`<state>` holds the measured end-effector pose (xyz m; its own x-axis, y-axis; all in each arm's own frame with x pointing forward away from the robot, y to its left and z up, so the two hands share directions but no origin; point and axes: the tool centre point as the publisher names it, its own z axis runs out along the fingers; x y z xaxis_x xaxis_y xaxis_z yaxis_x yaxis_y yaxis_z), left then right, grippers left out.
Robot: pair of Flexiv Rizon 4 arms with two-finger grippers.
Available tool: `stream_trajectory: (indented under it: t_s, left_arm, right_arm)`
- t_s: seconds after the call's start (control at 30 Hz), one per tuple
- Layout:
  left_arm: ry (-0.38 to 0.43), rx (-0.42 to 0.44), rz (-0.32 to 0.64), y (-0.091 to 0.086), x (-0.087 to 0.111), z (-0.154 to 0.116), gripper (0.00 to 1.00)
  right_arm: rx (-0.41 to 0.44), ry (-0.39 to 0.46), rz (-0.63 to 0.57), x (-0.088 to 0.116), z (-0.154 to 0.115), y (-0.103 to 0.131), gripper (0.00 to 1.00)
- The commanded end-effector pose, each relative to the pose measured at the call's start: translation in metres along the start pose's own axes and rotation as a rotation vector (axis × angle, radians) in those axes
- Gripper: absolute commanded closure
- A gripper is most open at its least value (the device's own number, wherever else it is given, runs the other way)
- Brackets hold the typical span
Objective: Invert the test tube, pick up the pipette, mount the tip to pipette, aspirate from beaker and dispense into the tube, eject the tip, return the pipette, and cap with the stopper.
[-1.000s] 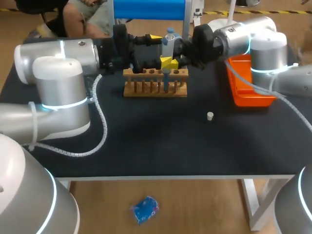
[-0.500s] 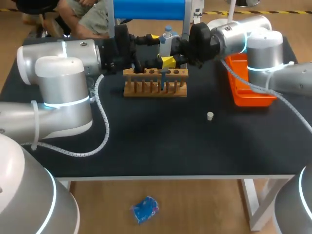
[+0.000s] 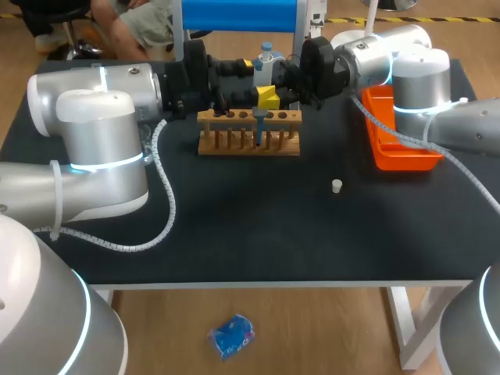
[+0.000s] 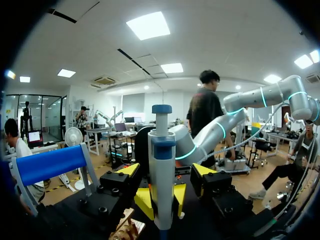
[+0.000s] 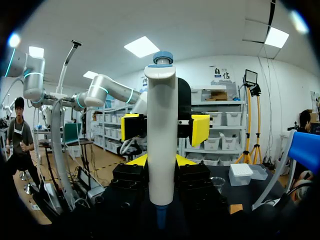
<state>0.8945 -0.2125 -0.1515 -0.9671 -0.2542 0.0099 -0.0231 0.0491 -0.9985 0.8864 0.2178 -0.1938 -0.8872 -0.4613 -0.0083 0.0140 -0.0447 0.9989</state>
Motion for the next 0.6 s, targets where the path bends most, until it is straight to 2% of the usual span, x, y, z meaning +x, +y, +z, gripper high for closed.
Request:
stream_trajectory:
  t_s: [0.03, 0.17, 0.33, 0.4, 0.5, 0.6]
  left_arm:
    - [-0.004, 0.007, 0.000, 0.0017, 0.0007, 0.0023, 0.51]
    - [0.000, 0.006, 0.000, 0.0019, 0.0016, 0.0031, 0.51]
    - [0.003, 0.006, 0.001, 0.0018, 0.0016, 0.0031, 0.61]
    - [0.004, 0.006, 0.001, 0.0019, 0.0016, 0.0026, 0.68]
    - [0.004, 0.008, 0.000, 0.0021, 0.0016, 0.0021, 0.64]
    - [0.004, 0.011, 0.000, 0.0021, 0.0016, 0.0018, 0.67]
  right_arm:
    - [0.000, 0.007, 0.000, -0.0020, -0.0007, -0.0005, 1.00]
    - [0.001, 0.011, 0.003, -0.0021, -0.0005, -0.0004, 1.00]
    - [0.001, 0.013, 0.005, -0.0020, -0.0003, -0.0006, 1.00]
    - [0.001, 0.013, 0.006, -0.0021, -0.0002, -0.0007, 1.00]
    - [-0.001, 0.013, 0.006, -0.0022, -0.0003, -0.0007, 1.00]
    - [-0.004, 0.012, 0.005, -0.0023, -0.0002, -0.0007, 1.00]
